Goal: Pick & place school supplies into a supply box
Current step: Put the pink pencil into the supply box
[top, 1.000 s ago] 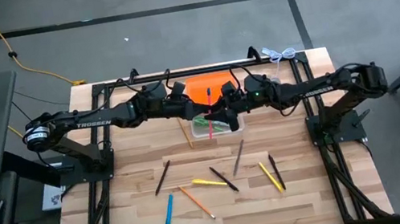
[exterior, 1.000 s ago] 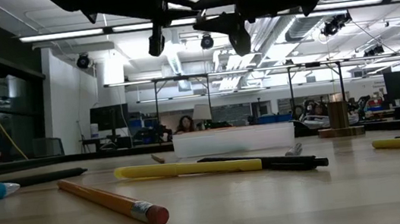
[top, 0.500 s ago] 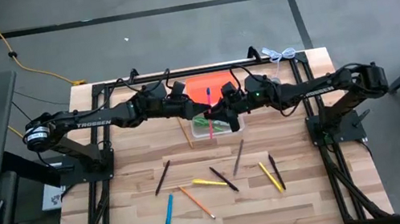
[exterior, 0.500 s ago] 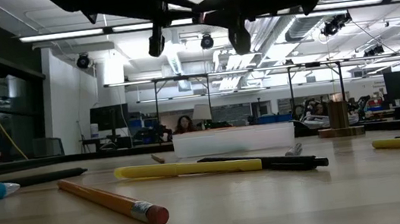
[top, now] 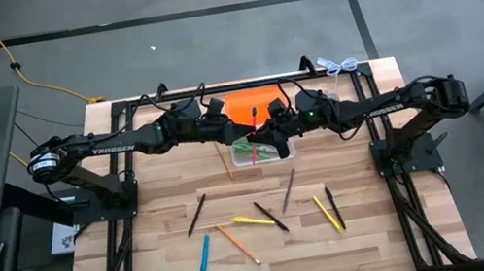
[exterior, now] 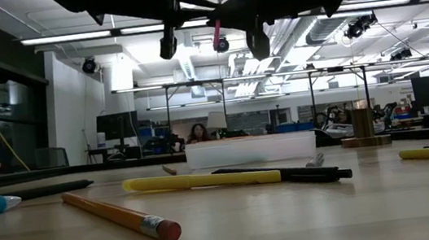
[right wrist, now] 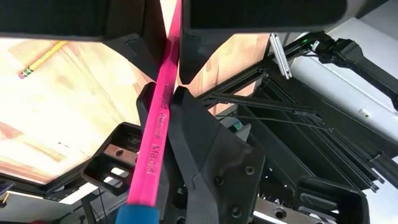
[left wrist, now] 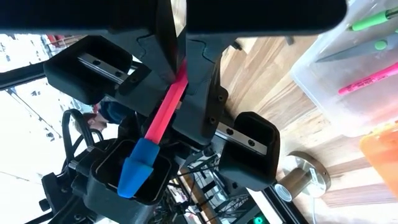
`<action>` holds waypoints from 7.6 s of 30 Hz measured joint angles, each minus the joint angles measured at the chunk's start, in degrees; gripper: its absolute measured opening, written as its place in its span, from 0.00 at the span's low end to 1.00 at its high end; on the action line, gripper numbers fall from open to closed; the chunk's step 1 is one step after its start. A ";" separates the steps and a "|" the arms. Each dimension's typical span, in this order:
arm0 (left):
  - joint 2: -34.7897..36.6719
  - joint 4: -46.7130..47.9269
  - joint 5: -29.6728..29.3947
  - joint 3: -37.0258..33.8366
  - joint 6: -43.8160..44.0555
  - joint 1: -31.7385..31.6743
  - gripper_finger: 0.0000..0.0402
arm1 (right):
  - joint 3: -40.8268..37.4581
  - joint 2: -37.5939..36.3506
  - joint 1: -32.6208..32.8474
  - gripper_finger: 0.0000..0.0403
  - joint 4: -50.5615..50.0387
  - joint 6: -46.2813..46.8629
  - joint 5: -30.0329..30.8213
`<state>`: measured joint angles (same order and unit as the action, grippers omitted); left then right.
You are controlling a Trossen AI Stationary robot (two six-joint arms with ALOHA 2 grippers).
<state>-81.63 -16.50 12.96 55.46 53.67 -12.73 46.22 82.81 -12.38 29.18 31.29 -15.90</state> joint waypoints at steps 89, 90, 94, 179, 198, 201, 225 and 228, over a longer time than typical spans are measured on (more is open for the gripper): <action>54.88 48.05 -8.92 -15.94 -17.59 -10.88 0.62 | 0.23 0.04 -0.13 0.00 -6.63 -1.56 5.00; 56.12 47.30 -8.88 -17.02 -17.54 -10.88 0.62 | 0.78 0.04 -0.13 0.00 -8.17 -2.03 5.34; 59.86 43.58 -8.23 -21.05 -17.42 -10.88 0.62 | 4.69 0.07 -0.13 0.00 -15.95 -5.38 7.16; 65.43 25.63 -3.05 -40.33 -20.54 -10.88 0.62 | 47.72 28.94 1.53 0.00 -78.53 -37.86 21.92; 65.42 25.61 -3.00 -40.28 -21.96 -10.86 0.62 | 47.68 35.13 1.53 0.00 -81.68 -37.79 21.35; 65.41 25.61 -3.00 -40.28 -21.95 -10.86 0.62 | 47.68 35.66 1.53 0.00 -82.36 -37.79 21.33; 65.41 25.56 -1.91 -40.28 -22.16 -10.87 0.62 | 47.68 36.94 -1.16 0.00 -81.69 -37.73 18.15; 65.41 25.56 -1.93 -40.30 -22.16 -10.88 0.62 | 47.68 36.94 -1.18 0.00 -81.69 -37.74 18.14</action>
<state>-16.23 9.06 11.03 15.16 31.51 -23.61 93.91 119.74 -13.56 -52.51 -6.45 2.24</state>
